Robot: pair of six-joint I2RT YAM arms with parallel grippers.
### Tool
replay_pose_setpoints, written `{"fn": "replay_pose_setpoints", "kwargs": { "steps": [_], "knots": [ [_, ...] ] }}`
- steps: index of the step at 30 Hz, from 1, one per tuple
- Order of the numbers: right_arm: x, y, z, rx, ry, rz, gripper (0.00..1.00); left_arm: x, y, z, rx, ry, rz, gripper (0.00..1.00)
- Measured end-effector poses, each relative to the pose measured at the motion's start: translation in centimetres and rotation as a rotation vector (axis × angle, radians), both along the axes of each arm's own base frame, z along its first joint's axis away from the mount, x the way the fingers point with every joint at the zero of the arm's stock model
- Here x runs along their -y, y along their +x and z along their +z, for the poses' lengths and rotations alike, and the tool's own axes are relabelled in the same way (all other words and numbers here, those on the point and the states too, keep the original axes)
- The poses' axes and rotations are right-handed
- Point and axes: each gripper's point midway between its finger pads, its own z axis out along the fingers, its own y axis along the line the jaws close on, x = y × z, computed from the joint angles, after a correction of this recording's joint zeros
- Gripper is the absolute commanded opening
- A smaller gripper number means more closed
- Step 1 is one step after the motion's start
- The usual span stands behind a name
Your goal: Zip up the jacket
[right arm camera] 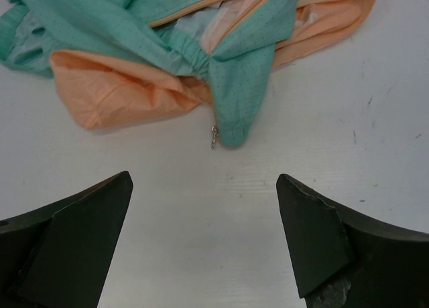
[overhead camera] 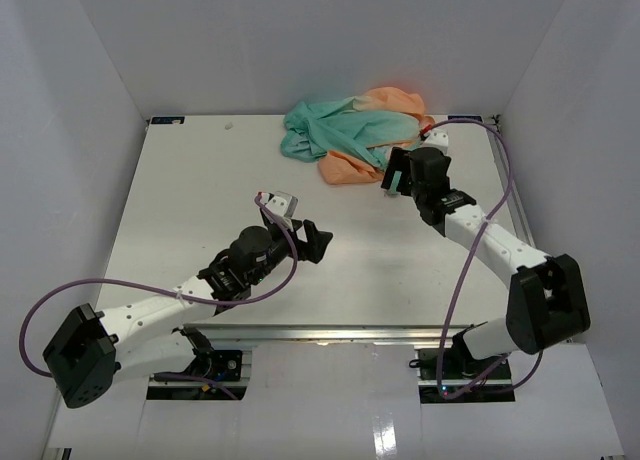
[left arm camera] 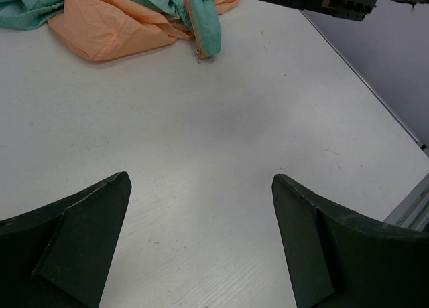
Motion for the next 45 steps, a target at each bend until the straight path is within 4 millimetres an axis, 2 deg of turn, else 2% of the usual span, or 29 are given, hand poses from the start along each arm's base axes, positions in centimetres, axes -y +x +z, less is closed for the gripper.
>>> {"fn": "replay_pose_setpoints", "kwargs": {
  "steps": [4, 10, 13, 18, 22, 26, 29, 33, 40, 45],
  "knots": [
    [1.1, 3.6, -0.9, -0.023, -0.002, -0.049, 0.78, 0.0, 0.1, -0.4, -0.010, 0.005, 0.002, 0.97],
    [0.3, 8.5, -3.4, -0.063, 0.003, -0.052, 0.71, 0.1, 0.1, -0.5, -0.015, 0.004, 0.001, 0.97],
    [-0.3, 10.1, -5.8, -0.099, -0.006, -0.039, 0.69, 0.2, 0.0, -0.5, -0.017, 0.002, -0.001, 0.96],
    [-0.7, 11.5, -9.6, -0.162, -0.025, -0.033, 0.61, 0.3, 0.1, -1.1, -0.028, 0.013, -0.001, 0.96],
    [-0.6, 11.3, -11.5, -0.205, -0.035, -0.030, 0.54, 0.4, 0.1, -1.6, -0.038, 0.025, -0.004, 0.96],
    [-0.7, 11.3, -11.6, -0.207, -0.022, -0.020, 0.46, 0.4, 0.2, -1.8, -0.042, 0.029, -0.004, 0.96],
    [-0.9, 11.1, -11.8, -0.211, -0.011, -0.006, 0.30, 0.4, 0.2, -1.9, -0.044, 0.031, -0.004, 0.95],
    [-0.8, 9.8, -12.3, -0.225, -0.004, 0.005, 0.08, 0.5, 0.2, -2.2, -0.049, 0.035, -0.004, 0.93],
    [-0.2, 7.0, -11.0, -0.220, -0.005, 0.024, 0.08, 0.6, 0.2, -2.7, -0.060, 0.045, -0.005, 0.92],
    [0.1, 3.2, -9.3, -0.209, 0.018, 0.078, 0.08, 0.6, 0.5, -3.6, -0.082, 0.064, 0.008, 0.91]
  ]
}}
